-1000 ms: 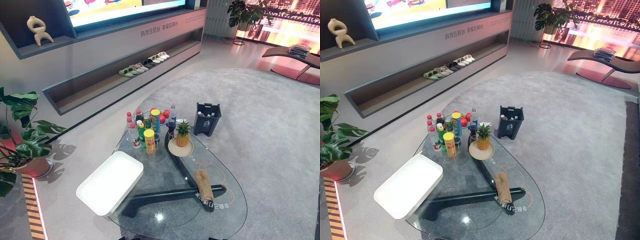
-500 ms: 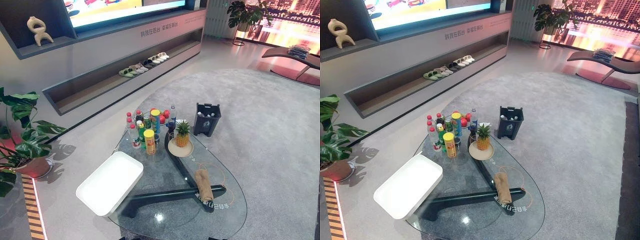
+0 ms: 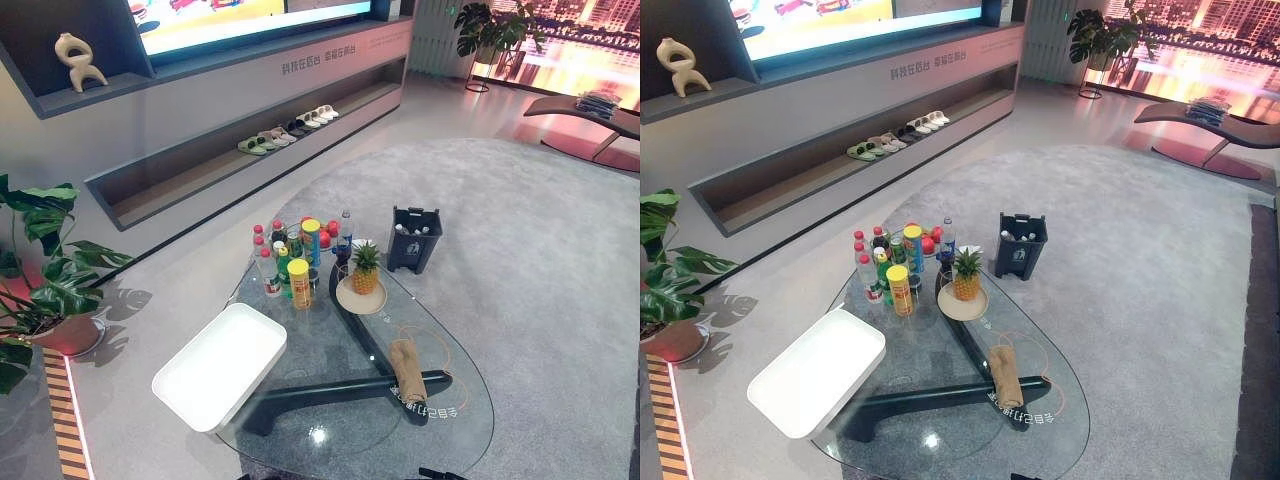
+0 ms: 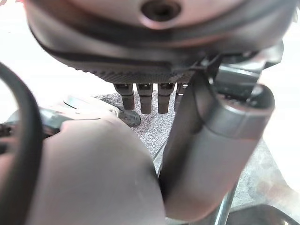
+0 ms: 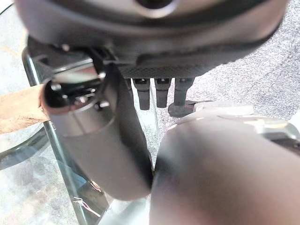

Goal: Wipe the table with a cloth and put it in the basket.

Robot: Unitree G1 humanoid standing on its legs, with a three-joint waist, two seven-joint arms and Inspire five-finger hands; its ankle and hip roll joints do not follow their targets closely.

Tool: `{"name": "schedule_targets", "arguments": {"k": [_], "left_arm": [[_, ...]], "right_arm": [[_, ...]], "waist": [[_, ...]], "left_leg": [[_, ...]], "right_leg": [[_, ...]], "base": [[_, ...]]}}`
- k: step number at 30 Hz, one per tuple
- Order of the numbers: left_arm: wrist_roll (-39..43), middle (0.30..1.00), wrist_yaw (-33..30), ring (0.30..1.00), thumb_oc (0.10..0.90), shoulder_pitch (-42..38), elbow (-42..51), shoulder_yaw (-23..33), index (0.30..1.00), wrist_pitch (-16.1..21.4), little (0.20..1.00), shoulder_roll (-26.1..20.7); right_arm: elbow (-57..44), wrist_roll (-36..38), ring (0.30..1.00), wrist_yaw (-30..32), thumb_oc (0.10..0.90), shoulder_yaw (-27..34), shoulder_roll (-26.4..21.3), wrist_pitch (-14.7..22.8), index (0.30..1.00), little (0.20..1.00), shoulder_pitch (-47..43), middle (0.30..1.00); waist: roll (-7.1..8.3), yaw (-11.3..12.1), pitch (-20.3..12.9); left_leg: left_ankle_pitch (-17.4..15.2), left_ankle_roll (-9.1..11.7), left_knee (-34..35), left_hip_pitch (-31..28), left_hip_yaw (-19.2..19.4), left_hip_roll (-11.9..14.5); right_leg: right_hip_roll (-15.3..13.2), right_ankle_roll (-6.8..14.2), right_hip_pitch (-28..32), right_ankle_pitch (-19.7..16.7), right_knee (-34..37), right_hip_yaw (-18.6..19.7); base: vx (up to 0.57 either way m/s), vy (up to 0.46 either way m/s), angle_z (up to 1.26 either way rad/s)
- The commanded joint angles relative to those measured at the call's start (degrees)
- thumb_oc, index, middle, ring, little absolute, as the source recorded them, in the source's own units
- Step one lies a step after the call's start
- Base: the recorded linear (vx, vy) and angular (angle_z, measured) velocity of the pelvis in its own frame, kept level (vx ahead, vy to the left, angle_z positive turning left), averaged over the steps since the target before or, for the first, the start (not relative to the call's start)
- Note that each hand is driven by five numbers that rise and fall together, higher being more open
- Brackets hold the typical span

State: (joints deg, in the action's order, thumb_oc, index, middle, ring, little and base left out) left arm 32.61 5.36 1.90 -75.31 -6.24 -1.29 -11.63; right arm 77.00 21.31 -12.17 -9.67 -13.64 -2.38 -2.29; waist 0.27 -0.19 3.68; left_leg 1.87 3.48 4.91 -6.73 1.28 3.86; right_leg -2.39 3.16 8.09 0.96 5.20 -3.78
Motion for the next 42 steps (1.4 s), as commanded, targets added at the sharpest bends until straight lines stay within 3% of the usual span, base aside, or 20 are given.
{"name": "schedule_targets", "arguments": {"k": [1,15,21,28,38,42], "left_arm": [[-4.84,0.900,-2.06,0.900,0.800,-2.38,-1.50,-2.80,0.900,2.00,0.900,0.85],[2.58,0.900,-6.53,0.900,0.800,-4.96,7.20,-9.45,0.900,2.08,0.900,0.58],[4.59,0.900,-8.14,0.900,0.800,-4.77,12.08,-10.95,0.900,2.08,0.900,-0.08],[5.33,0.900,-7.40,0.900,0.800,-5.04,14.40,-11.12,0.900,2.72,0.900,-1.35],[6.25,0.900,-6.53,0.900,0.800,-7.16,14.28,-12.03,0.900,5.05,0.900,-1.03],[7.59,0.900,-6.63,0.900,0.800,-7.76,15.02,-13.13,0.900,5.62,0.900,-0.15]], "right_arm": [[-1.44,-1.03,0.900,2.56,0.800,-3.38,-1.08,2.88,0.900,0.900,-1.83,0.900],[-29.73,4.92,0.900,16.09,0.800,-10.00,-2.74,4.88,0.900,0.900,-1.58,0.900],[-46.81,0.84,0.900,29.09,0.800,-10.15,-5.72,6.94,0.900,0.900,-1.66,0.900],[-58.66,-5.73,0.900,41.43,0.800,-8.85,-9.89,9.53,0.900,0.900,-3.28,0.900],[-69.98,-10.36,0.900,53.34,0.800,-6.92,-12.72,11.49,0.900,0.900,-8.21,0.900],[-74.06,-11.38,0.900,57.16,0.800,-6.36,-12.67,13.11,0.900,0.900,-9.30,0.900]], "waist": [[0.71,0.00,2.89],[0.17,-2.97,13.05],[-0.20,-4.25,17.35],[-0.75,-4.59,20.93],[-1.40,-4.78,26.10],[-1.48,-5.16,26.11]], "left_leg": [[-4.59,-0.59,-4.34,1.98,3.92,-1.73],[-3.88,-1.69,-8.14,10.84,3.21,-3.37],[-3.17,-1.90,-9.73,15.07,2.94,-4.40],[-3.39,-1.97,-13.64,20.14,2.87,-5.47],[-3.21,-2.48,-16.93,27.23,3.80,-6.06],[-2.90,-2.59,-17.58,30.52,4.30,-6.13]], "right_leg": [[-2.91,2.52,-2.86,-0.81,-2.22,-2.38],[-1.76,1.57,-12.27,-1.68,-5.56,0.38],[-1.00,0.99,-17.19,-1.27,-9.11,0.40],[-1.29,0.70,-21.84,-1.48,-11.67,0.49],[-0.85,0.50,-29.35,-1.90,-15.52,1.50],[-0.80,0.52,-33.03,-2.33,-16.48,1.88]], "base": [[0.00,0.000,0.00],[-0.10,0.007,-0.04],[-0.06,0.033,0.00],[-0.04,0.026,0.02],[-0.04,0.040,-0.03],[-0.01,0.073,-0.02]]}}
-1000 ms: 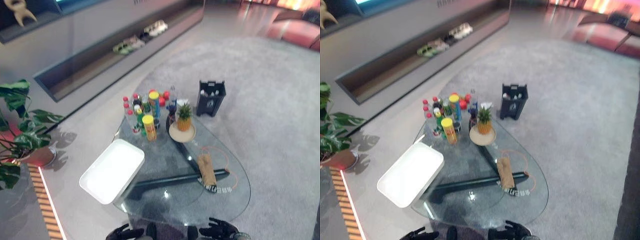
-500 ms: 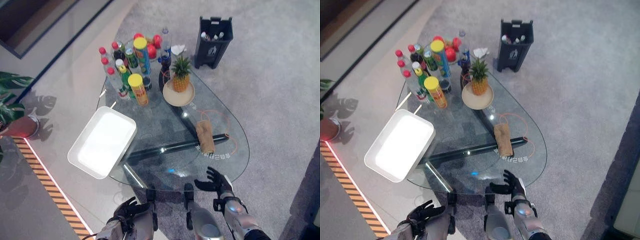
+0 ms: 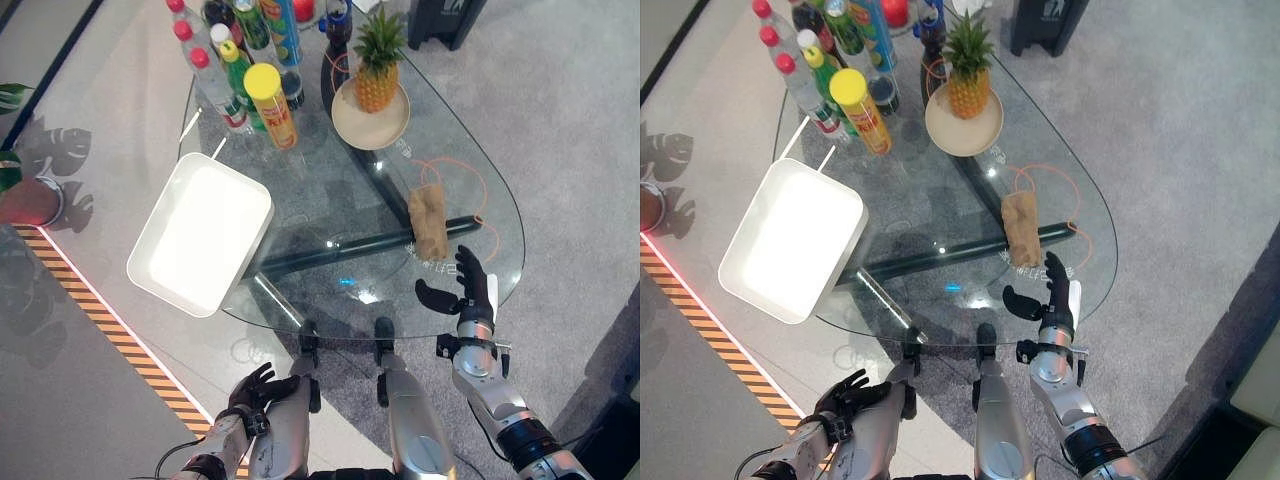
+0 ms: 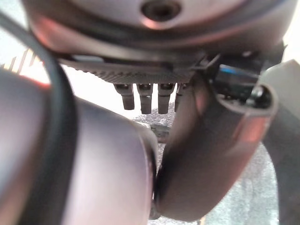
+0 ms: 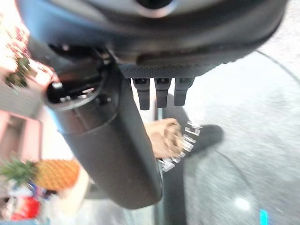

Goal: Wipe the table with a cloth and put it in the basket.

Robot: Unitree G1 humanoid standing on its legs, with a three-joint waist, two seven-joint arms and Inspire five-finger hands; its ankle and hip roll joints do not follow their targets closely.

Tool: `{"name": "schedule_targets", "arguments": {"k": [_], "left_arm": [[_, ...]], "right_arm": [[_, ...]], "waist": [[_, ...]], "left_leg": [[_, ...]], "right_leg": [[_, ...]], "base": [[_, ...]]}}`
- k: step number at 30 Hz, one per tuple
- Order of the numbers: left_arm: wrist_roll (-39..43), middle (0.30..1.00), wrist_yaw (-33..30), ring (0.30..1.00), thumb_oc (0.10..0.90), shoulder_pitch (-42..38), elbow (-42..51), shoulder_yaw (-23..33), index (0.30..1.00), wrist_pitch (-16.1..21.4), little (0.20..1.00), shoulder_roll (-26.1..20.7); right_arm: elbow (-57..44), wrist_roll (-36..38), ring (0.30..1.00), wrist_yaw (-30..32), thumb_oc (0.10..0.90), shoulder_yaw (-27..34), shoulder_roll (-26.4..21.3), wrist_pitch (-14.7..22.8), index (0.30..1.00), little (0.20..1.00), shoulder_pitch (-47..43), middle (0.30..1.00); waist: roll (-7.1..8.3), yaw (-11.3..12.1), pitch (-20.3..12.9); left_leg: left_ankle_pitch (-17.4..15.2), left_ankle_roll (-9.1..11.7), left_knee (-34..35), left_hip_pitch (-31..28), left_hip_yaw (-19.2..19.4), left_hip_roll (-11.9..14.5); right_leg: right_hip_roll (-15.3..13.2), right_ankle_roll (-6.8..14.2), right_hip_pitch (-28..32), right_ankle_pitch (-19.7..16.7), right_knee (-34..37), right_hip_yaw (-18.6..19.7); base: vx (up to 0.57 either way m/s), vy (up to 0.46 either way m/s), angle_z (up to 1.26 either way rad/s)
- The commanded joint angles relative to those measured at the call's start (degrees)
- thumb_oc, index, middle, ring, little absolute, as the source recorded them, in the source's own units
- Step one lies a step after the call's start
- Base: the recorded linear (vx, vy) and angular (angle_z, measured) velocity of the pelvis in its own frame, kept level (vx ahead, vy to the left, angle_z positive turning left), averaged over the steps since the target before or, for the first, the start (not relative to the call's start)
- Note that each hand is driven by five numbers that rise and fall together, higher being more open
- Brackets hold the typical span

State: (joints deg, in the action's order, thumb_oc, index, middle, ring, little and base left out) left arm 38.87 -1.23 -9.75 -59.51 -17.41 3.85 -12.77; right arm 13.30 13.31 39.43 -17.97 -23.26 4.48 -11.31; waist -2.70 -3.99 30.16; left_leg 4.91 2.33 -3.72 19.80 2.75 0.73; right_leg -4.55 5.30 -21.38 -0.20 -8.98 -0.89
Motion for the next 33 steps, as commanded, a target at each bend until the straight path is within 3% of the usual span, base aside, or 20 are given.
{"name": "schedule_targets", "arguments": {"k": [1,4,15,33], "left_arm": [[1.59,0.900,-0.23,0.900,0.800,3.85,-0.53,-2.14,0.900,0.53,0.900,1.09],[2.74,0.900,-1.48,0.900,0.800,3.10,0.61,-2.50,0.900,-0.06,0.900,1.29],[6.51,0.900,-3.17,0.900,0.800,1.08,2.84,-2.52,0.900,-1.48,0.900,0.93],[11.83,0.900,-4.86,0.900,0.800,0.42,4.58,-2.16,0.900,-3.51,0.900,1.33]], "right_arm": [[-11.14,-3.74,0.900,6.23,0.800,2.06,-2.99,6.38,0.900,0.900,-0.43,0.900],[-13.48,-4.85,0.900,9.32,0.800,2.42,-2.77,7.06,0.900,0.900,-1.84,0.900],[-14.27,-5.13,0.900,18.47,0.800,3.43,-3.09,2.53,0.900,0.900,-9.80,0.900],[-12.76,-2.63,0.900,21.08,0.800,0.85,-1.46,-1.47,0.900,0.900,-16.42,0.900]], "waist": [[1.46,-1.37,-0.36],[1.35,-1.28,-0.36],[0.97,-0.21,-0.36],[-0.46,0.83,-0.36]], "left_leg": [[-5.96,-1.47,-9.15,4.52,2.86,-3.09],[-5.79,-1.64,-9.71,6.95,3.00,-3.36],[-5.91,-1.87,-13.44,15.41,2.48,-4.54],[-5.56,-1.73,-16.40,23.93,1.67,-5.17]], "right_leg": [[1.36,-1.61,-4.06,-1.19,-2.45,-0.95],[1.32,-1.52,-6.66,-1.39,-3.28,-0.65],[0.71,-1.47,-14.76,-2.46,-5.52,-0.91],[0.73,-1.55,-23.29,-3.17,-7.83,-0.92]], "base": [[0.00,0.061,0.02],[0.00,0.063,0.02],[0.00,0.009,0.01],[0.00,0.004,0.01]]}}
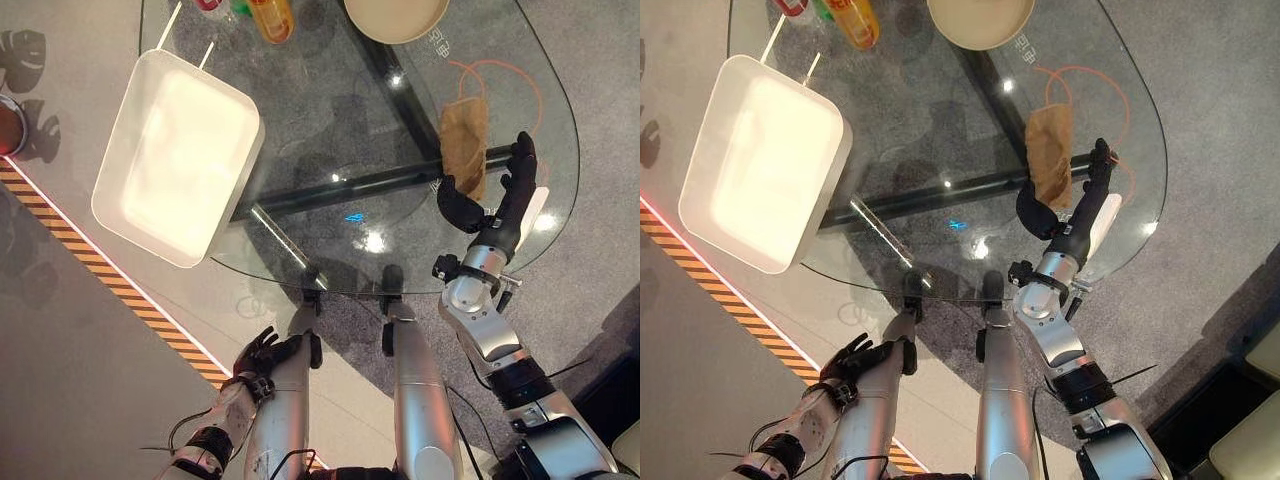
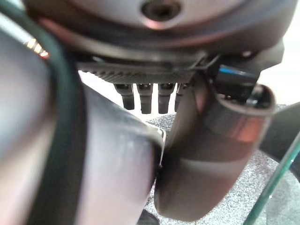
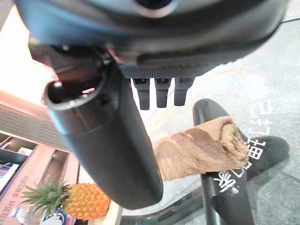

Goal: Wipe the table with a cloth and put it in the basket.

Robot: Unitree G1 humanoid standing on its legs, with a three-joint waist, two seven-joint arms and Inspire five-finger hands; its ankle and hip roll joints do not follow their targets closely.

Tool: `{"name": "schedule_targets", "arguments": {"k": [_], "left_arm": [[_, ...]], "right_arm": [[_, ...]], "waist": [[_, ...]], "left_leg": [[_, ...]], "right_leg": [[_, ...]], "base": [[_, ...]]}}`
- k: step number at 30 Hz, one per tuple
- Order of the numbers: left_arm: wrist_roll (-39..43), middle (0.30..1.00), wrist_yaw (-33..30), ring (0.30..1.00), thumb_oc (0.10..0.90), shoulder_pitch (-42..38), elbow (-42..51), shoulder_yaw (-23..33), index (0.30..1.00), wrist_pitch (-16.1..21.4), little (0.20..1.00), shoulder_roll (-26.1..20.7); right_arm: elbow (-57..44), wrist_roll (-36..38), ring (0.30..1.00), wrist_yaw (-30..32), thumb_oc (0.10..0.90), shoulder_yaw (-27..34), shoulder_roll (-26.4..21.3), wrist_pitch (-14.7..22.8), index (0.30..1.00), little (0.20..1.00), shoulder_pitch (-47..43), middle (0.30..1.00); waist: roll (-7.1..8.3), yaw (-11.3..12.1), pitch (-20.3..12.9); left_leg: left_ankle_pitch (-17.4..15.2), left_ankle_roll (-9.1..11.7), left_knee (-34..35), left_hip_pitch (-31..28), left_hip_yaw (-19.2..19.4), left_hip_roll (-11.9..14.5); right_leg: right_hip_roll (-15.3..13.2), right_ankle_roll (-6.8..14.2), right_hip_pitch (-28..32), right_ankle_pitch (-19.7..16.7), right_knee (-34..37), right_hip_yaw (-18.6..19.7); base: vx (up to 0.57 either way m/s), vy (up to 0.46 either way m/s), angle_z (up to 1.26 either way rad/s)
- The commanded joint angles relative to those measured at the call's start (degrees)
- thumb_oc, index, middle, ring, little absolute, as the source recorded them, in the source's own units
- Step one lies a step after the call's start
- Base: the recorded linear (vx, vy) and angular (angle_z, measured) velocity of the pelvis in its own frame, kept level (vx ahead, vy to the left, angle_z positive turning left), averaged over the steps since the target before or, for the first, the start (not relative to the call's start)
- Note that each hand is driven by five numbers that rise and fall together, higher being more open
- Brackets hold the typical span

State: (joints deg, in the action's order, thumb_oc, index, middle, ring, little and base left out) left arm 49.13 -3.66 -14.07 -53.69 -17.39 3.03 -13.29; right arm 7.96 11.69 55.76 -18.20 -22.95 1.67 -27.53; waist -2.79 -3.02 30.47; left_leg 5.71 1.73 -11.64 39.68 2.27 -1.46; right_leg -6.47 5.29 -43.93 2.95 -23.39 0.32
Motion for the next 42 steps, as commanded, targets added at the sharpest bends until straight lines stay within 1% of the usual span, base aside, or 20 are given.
{"name": "schedule_targets", "arguments": {"k": [1,4,6,7,15,17,21,26,31,34,35,36,37,38,42], "left_arm": [[1.79,0.900,-2.56,0.900,0.800,4.72,-1.15,-2.39,0.900,-2.74,0.900,1.84],[1.94,0.900,-2.34,0.900,0.800,5.13,-1.21,-2.40,0.900,-2.39,0.900,1.96],[1.99,0.900,-2.26,0.900,0.800,5.08,-1.23,-2.37,0.900,-2.36,0.900,1.95],[2.26,0.900,-2.39,0.900,0.800,4.95,-0.82,-2.49,0.900,-2.55,0.900,1.81],[2.39,0.900,-1.74,0.900,0.800,4.20,0.50,-3.16,0.900,-3.40,0.900,1.49],[2.25,0.900,-1.91,0.900,0.800,4.03,0.68,-3.36,0.900,-3.87,0.900,1.59],[2.81,0.900,-1.90,0.900,0.800,4.19,0.86,-3.88,0.900,-3.62,0.900,1.26],[2.78,0.900,-2.33,0.900,0.800,4.08,1.83,-3.80,0.900,-4.20,0.900,1.02],[2.83,0.900,-2.45,0.900,0.800,3.78,2.00,-3.85,0.900,-4.69,0.900,1.06],[2.79,0.900,-2.12,0.900,0.800,3.73,2.02,-3.75,0.900,-4.75,0.900,1.07],[2.82,0.900,-2.04,0.900,0.800,3.78,2.07,-3.73,0.900,-4.71,0.900,1.05],[2.93,0.900,-2.05,0.900,0.800,3.82,2.12,-3.77,0.900,-4.60,0.900,1.06],[3.06,0.900,-1.98,0.900,0.800,3.85,2.08,-3.81,0.900,-4.47,0.900,1.06],[3.45,0.900,-2.00,0.900,0.800,3.78,2.22,-3.82,0.900,-4.41,0.900,1.08],[4.25,0.900,-1.82,0.900,0.800,3.62,2.55,-3.81,0.900,-4.46,0.900,0.84]], "right_arm": [[-6.55,-1.34,0.900,6.09,0.800,0.94,-1.80,0.46,0.900,0.900,-0.65,0.900],[-3.79,-2.31,0.900,8.57,0.800,1.02,-1.95,-0.92,0.900,0.900,-1.70,0.900],[-2.61,-1.60,0.900,8.73,0.800,1.07,-2.19,-1.46,0.900,0.900,-2.32,0.900],[-1.50,-0.55,0.900,9.00,0.800,1.23,-2.67,-2.33,0.900,0.900,-2.97,0.900],[1.50,-0.95,0.900,7.49,0.800,0.94,-4.54,-5.77,0.900,0.900,-5.97,0.900],[1.72,-1.04,0.900,6.91,0.800,0.80,-5.17,-6.13,0.900,0.900,-6.75,0.900],[1.80,-0.80,0.900,6.34,0.800,0.48,-6.55,-6.74,0.900,0.900,-8.70,0.900],[1.56,-0.98,0.900,5.46,0.800,0.54,-7.20,-7.06,0.900,0.900,-10.12,0.900],[1.87,-0.86,0.900,5.48,0.800,0.46,-7.30,-7.32,0.900,0.900,-10.87,0.900],[2.57,-0.37,0.900,5.29,0.800,0.42,-7.50,-8.45,0.900,0.900,-11.51,0.900],[2.75,-0.28,0.561,5.22,0.405,0.43,-7.66,-8.79,0.561,0.505,-11.61,0.561],[2.96,-0.10,0.368,5.09,0.180,0.39,-7.74,-9.20,0.368,0.280,-11.69,0.368],[3.09,-0.02,0.368,5.02,0.180,0.37,-7.76,-9.47,0.368,0.280,-11.73,0.368],[3.54,0.03,0.300,4.88,0.100,0.27,-7.71,-9.97,0.300,0.200,-11.76,0.300],[4.71,0.52,0.300,5.00,0.100,-0.03,-7.91,-9.81,0.300,0.200,-11.80,0.300]], "waist": [[-0.57,0.00,-0.68],[-0.88,0.43,-0.68],[-0.99,0.59,-0.68],[-1.09,0.76,-0.68],[-1.61,1.40,-0.68],[-1.75,1.53,-0.68],[-2.10,1.92,-0.68],[-2.22,2.31,-0.68],[-2.20,2.47,-0.68],[-2.25,2.63,-0.68],[-2.27,2.66,-0.68],[-2.28,2.68,-0.68],[-2.29,2.69,-0.68],[-2.32,2.73,-0.68],[-2.38,2.81,-0.68]], "left_leg": [[-6.24,-1.15,-8.54,4.58,2.11,-3.00],[-6.21,-1.11,-8.79,5.40,1.91,-3.09],[-6.14,-1.06,-8.85,5.75,1.87,-3.06],[-6.10,-0.96,-9.05,6.33,1.88,-2.97],[-6.03,-0.82,-9.75,8.39,1.53,-2.93],[-5.92,-0.73,-9.88,8.84,1.45,-2.92],[-5.74,-0.56,-10.15,10.11,1.08,-3.01],[-5.72,-0.57,-10.60,11.64,0.70,-2.90],[-5.65,-0.52,-10.60,12.23,0.52,-2.89],[-5.64,-0.46,-10.72,12.66,0.34,-2.97],[-5.65,-0.44,-10.74,12.71,0.32,-2.97],[-5.67,-0.40,-10.82,12.80,0.33,-2.93],[-5.69,-0.38,-10.87,12.86,0.33,-2.92],[-5.71,-0.40,-10.97,13.06,0.35,-2.92],[-5.80,-0.39,-11.23,13.46,0.27,-2.94]], "right_leg": [[2.63,-1.57,-1.41,-6.37,6.43,-2.16],[2.57,-1.56,-2.23,-6.37,6.17,-2.45],[2.49,-1.54,-2.54,-6.41,6.16,-2.56],[2.40,-1.50,-3.10,-6.47,6.04,-2.64],[2.38,-1.29,-5.42,-6.55,5.18,-2.76],[2.31,-1.26,-5.82,-6.59,5.08,-2.78],[2.32,-1.13,-7.24,-6.60,4.60,-2.85],[2.46,-1.04,-9.00,-6.48,3.73,-2.91],[2.49,-1.04,-9.54,-6.45,3.69,-2.97],[2.56,-1.04,-9.93,-6.40,3.54,-2.98],[2.56,-1.02,-10.00,-6.38,3.48,-2.98],[2.54,-0.99,-10.10,-6.36,3.39,-2.96],[2.54,-0.98,-10.15,-6.34,3.34,-2.93],[2.55,-0.97,-10.37,-6.36,3.26,-2.91],[2.53,-0.86,-10.78,-6.38,3.04,-2.93]], "base": [[0.00,0.000,0.00],[0.00,0.000,0.00],[0.00,0.000,0.00],[0.00,0.000,0.00],[0.01,0.000,0.02],[0.00,0.000,0.00],[0.01,0.001,0.00],[0.02,-0.011,0.06],[0.01,-0.003,0.03],[0.00,0.000,0.00],[0.00,0.000,0.00],[0.00,0.000,0.00],[0.00,0.000,0.00],[0.00,0.000,0.00],[0.00,0.000,0.00]]}}
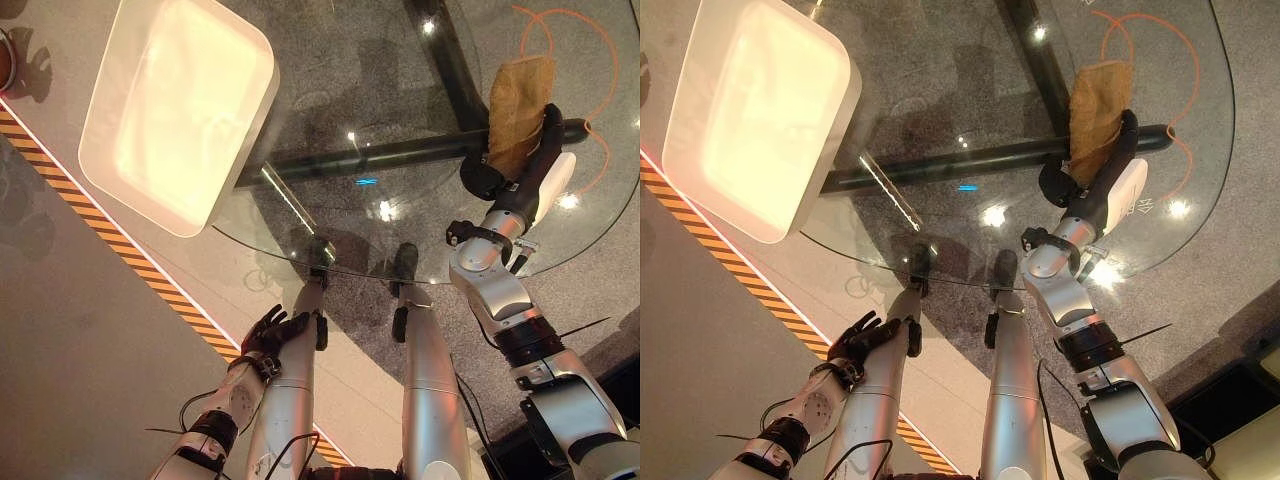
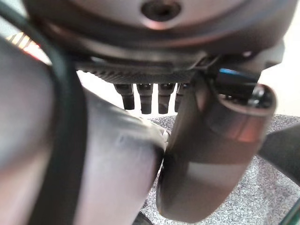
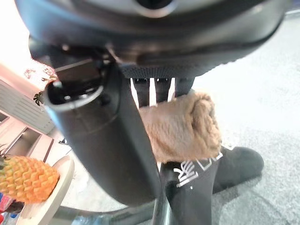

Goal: Wipe the table with a cloth and put it in the basket.

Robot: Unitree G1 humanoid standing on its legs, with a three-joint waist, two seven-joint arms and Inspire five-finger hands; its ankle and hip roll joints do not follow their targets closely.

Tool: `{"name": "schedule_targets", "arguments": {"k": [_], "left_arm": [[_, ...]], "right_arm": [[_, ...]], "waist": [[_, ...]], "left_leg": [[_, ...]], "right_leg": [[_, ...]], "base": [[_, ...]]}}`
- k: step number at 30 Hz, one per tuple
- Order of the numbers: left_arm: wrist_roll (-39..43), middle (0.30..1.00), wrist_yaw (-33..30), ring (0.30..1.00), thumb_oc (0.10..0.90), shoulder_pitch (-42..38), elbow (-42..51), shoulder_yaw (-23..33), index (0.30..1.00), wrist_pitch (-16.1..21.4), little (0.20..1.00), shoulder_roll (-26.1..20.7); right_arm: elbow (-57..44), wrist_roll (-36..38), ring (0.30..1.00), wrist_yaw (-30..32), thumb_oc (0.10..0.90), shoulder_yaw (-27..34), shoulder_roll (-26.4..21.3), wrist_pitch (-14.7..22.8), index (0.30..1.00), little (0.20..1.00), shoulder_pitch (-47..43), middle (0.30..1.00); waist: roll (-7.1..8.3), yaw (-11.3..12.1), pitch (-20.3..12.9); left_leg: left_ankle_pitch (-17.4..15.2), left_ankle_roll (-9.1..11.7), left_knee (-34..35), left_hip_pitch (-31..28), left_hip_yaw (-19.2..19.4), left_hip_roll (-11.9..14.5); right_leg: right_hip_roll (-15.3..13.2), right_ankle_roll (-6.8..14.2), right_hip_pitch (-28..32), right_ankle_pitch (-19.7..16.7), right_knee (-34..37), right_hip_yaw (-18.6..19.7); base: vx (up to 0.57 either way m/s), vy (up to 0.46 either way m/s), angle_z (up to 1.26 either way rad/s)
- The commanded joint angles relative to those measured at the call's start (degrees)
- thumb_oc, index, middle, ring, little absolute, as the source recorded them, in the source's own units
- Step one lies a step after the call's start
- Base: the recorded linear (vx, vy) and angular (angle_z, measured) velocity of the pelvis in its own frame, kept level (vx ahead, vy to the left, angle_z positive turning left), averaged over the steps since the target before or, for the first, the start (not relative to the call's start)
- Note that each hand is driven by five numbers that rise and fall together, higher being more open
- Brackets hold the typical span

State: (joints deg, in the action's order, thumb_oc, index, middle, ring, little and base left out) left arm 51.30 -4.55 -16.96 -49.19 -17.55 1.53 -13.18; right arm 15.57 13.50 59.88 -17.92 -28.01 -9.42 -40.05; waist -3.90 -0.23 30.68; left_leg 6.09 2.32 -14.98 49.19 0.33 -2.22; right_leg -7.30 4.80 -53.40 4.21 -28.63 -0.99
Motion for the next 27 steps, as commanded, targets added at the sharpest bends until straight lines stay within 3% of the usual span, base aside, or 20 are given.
{"name": "schedule_targets", "arguments": {"k": [1,27], "left_arm": [[2.26,0.900,-0.77,0.900,0.800,6.46,-2.04,-3.63,0.900,-2.95,0.900,0.68],[3.97,0.900,0.03,0.900,0.800,6.94,-1.43,-3.56,0.900,-1.61,0.900,1.07]], "right_arm": [[-2.74,-1.22,0.300,0.78,0.100,-0.28,-2.85,1.24,0.300,0.200,0.72,0.300],[-4.00,-1.55,0.300,1.87,0.100,-0.07,-2.04,2.08,0.300,0.200,3.71,0.300]], "waist": [[-1.29,0.01,-0.89],[-1.06,-0.38,-0.89]], "left_leg": [[-6.20,-0.97,-7.97,4.04,2.18,-2.21],[-6.33,-0.83,-7.24,3.16,2.51,-2.22]], "right_leg": [[3.39,-0.32,-1.40,-7.64,8.20,-1.58],[3.25,-0.03,-0.70,-7.68,8.80,-1.56]], "base": [[0.00,0.000,0.00],[0.00,0.000,0.00]]}}
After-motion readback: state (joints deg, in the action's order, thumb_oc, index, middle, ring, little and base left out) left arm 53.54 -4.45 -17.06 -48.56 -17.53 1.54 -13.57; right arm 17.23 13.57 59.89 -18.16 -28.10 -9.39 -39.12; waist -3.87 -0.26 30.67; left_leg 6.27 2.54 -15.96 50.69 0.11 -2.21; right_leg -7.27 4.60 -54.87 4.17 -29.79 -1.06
